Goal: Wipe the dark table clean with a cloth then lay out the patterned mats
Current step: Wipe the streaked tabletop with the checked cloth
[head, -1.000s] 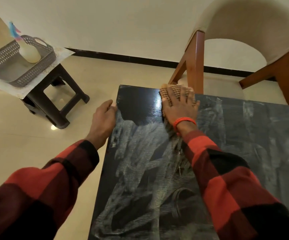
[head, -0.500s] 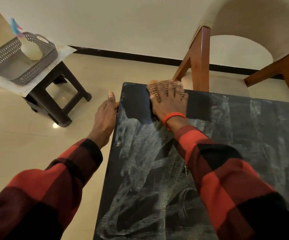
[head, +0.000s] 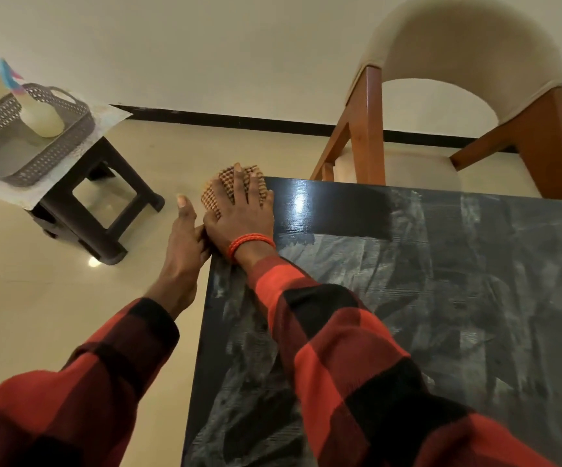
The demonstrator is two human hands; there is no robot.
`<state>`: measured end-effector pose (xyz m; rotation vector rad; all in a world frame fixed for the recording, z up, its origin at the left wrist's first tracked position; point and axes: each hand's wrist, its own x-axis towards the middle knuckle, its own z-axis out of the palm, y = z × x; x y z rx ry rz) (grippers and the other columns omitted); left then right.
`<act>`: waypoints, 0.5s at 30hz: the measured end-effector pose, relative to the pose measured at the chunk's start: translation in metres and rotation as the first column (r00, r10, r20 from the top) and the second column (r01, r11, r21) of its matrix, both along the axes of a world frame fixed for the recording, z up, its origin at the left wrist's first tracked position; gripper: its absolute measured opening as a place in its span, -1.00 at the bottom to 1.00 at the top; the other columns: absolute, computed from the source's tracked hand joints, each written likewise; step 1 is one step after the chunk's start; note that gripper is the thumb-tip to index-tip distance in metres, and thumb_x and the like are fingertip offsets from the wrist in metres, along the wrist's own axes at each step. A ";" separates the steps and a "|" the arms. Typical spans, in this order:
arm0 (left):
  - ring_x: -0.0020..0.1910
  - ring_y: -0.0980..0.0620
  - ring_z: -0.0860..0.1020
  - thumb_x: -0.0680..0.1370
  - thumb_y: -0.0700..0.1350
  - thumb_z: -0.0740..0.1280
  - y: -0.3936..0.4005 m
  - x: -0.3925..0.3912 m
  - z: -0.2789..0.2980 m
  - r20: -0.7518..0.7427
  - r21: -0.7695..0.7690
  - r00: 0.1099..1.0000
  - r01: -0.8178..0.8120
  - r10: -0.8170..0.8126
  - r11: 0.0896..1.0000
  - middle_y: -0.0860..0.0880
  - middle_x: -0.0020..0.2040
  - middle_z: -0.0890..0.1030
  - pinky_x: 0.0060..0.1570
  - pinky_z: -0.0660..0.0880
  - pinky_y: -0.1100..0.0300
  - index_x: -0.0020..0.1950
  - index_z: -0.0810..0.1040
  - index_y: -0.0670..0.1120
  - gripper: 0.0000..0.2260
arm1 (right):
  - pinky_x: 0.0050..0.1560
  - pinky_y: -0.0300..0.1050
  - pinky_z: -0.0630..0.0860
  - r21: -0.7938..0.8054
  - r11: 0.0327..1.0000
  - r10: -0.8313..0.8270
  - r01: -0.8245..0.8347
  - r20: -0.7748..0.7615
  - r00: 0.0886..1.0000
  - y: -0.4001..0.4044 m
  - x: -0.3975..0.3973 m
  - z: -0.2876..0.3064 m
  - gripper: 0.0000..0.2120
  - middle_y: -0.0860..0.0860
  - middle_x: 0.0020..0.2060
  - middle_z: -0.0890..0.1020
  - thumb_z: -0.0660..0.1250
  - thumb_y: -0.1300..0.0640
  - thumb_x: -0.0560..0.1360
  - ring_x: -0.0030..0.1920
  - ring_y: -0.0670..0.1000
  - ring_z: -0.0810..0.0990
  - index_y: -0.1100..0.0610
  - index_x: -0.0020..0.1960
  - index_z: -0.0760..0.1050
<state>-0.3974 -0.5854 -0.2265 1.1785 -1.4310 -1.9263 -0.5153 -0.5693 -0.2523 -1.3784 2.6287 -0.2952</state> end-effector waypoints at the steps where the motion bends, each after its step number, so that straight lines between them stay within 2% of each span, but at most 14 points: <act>1: 0.03 0.26 0.64 0.53 0.48 0.01 0.001 0.002 -0.001 0.013 0.009 1.000 -0.004 0.003 1.000 0.18 0.21 0.52 0.01 0.57 0.31 0.58 0.24 -0.04 -0.20 | 0.51 0.36 -0.17 -0.005 1.000 -0.003 0.003 -0.003 1.000 0.006 0.004 -0.001 -0.38 0.10 0.62 -0.09 0.01 -0.18 0.57 0.59 0.23 -0.13 -0.10 0.61 0.03; 3: 0.23 0.11 0.57 0.58 0.41 0.01 0.005 0.008 -0.001 0.065 0.030 0.998 -0.022 0.020 0.999 0.03 0.34 0.53 0.19 0.53 0.17 0.51 0.34 -0.07 -0.29 | 0.49 0.35 -0.19 -0.017 1.000 0.001 -0.001 -0.006 1.000 0.019 0.013 -0.004 -0.39 0.09 0.62 -0.10 -0.02 -0.20 0.59 0.60 0.23 -0.12 -0.11 0.61 0.02; 4: 0.25 0.08 0.55 0.62 0.35 0.03 0.007 0.013 -0.003 0.087 0.019 0.996 -0.030 0.028 0.999 0.02 0.31 0.55 0.17 0.52 0.16 0.41 0.42 -0.04 -0.41 | 0.49 0.34 -0.20 -0.024 1.000 0.004 -0.004 -0.005 1.000 0.025 0.016 -0.005 -0.39 0.09 0.62 -0.10 -0.03 -0.22 0.60 0.60 0.22 -0.12 -0.12 0.61 0.02; 6: 0.18 0.13 0.57 0.68 0.21 0.07 0.013 0.022 -0.005 0.131 -0.037 0.991 0.017 -0.012 0.999 0.10 0.17 0.57 0.09 0.53 0.19 0.26 0.48 0.05 -0.66 | 0.50 0.33 -0.18 -0.032 0.999 -0.015 0.015 -0.016 1.000 0.038 0.018 -0.007 -0.40 0.07 0.63 -0.08 -0.05 -0.25 0.60 0.60 0.20 -0.10 -0.14 0.61 0.02; 7: 0.16 0.13 0.57 0.69 0.15 0.09 0.016 0.025 -0.006 0.159 -0.071 0.986 0.060 -0.049 0.996 0.12 0.15 0.57 0.11 0.53 0.16 0.26 0.48 0.05 -0.71 | 0.50 0.33 -0.16 -0.032 0.999 -0.036 0.036 -0.023 0.999 0.045 0.014 -0.006 -0.39 0.07 0.63 -0.08 -0.05 -0.27 0.60 0.60 0.20 -0.09 -0.14 0.61 0.01; 10: 0.17 0.10 0.56 0.70 0.09 0.12 0.020 0.032 -0.006 0.213 -0.125 0.972 0.133 -0.105 0.983 0.15 0.15 0.58 0.16 0.49 0.13 0.27 0.50 0.07 -0.75 | 0.51 0.35 -0.12 -0.016 0.992 -0.122 0.122 -0.014 0.992 0.072 -0.008 -0.002 -0.36 0.05 0.63 -0.05 -0.07 -0.31 0.59 0.60 0.19 -0.09 -0.14 0.61 0.00; 13: 0.13 0.17 0.54 0.69 0.15 0.11 0.030 0.035 -0.003 0.216 -0.140 0.969 0.154 -0.122 0.978 0.26 0.09 0.57 0.08 0.44 0.20 0.12 0.51 0.21 -0.81 | 0.51 0.36 -0.16 0.011 0.972 -0.236 0.237 -0.043 0.971 0.112 -0.039 0.001 -0.34 0.05 0.63 -0.05 -0.12 -0.36 0.57 0.60 0.19 -0.09 -0.15 0.61 0.01; 15: 0.13 0.21 0.53 0.67 0.22 0.09 0.042 0.037 -0.002 0.217 -0.168 0.968 0.163 -0.125 0.972 0.28 0.11 0.55 0.04 0.41 0.25 0.18 0.48 0.25 -0.78 | 0.51 0.36 -0.15 0.022 0.947 -0.319 0.322 -0.080 0.944 0.141 -0.062 0.002 -0.37 0.06 0.63 -0.05 -0.10 -0.32 0.59 0.60 0.20 -0.09 -0.14 0.61 0.01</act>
